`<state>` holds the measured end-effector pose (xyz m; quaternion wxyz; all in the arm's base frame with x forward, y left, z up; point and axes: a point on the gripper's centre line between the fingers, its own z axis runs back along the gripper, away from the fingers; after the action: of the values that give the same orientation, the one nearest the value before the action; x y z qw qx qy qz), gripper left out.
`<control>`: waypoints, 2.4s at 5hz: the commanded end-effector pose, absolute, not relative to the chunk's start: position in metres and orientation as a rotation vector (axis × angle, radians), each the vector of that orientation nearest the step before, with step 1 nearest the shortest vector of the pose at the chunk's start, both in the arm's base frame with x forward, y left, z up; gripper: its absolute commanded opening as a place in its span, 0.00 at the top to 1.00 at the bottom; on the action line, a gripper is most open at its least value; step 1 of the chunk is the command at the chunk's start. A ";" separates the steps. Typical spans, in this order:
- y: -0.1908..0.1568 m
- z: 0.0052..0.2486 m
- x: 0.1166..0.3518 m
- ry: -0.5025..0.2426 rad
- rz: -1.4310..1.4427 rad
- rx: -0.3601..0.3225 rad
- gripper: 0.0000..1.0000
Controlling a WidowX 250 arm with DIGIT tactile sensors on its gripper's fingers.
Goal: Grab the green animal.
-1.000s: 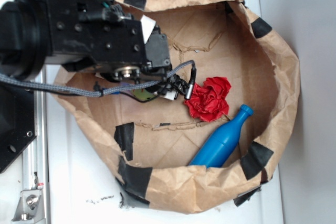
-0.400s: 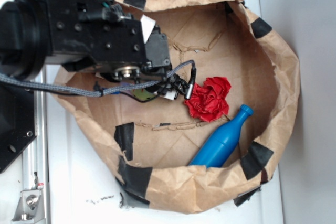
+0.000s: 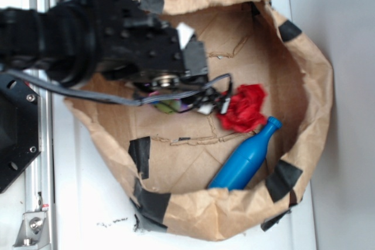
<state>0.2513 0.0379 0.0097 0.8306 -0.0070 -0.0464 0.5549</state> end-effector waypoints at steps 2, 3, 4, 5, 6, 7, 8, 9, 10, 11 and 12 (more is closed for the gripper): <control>0.062 0.027 0.244 -0.134 1.252 -0.068 1.00; 0.065 0.030 0.245 -0.109 1.218 -0.074 1.00; 0.071 0.048 0.252 -0.125 1.128 -0.097 1.00; 0.067 0.088 0.258 -0.136 0.952 -0.114 1.00; 0.049 0.137 0.263 -0.100 0.706 -0.167 1.00; 0.023 0.186 0.268 -0.078 0.456 -0.167 1.00; 0.000 0.196 0.261 -0.099 0.399 -0.107 1.00; -0.007 0.194 0.241 -0.105 0.391 -0.087 1.00; -0.003 0.194 0.227 -0.136 0.438 -0.069 1.00; 0.010 0.190 0.229 -0.160 0.479 -0.077 1.00; 0.022 0.184 0.237 -0.179 0.534 -0.089 1.00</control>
<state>0.2394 0.0032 0.1771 0.9625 -0.0409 -0.0758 0.2572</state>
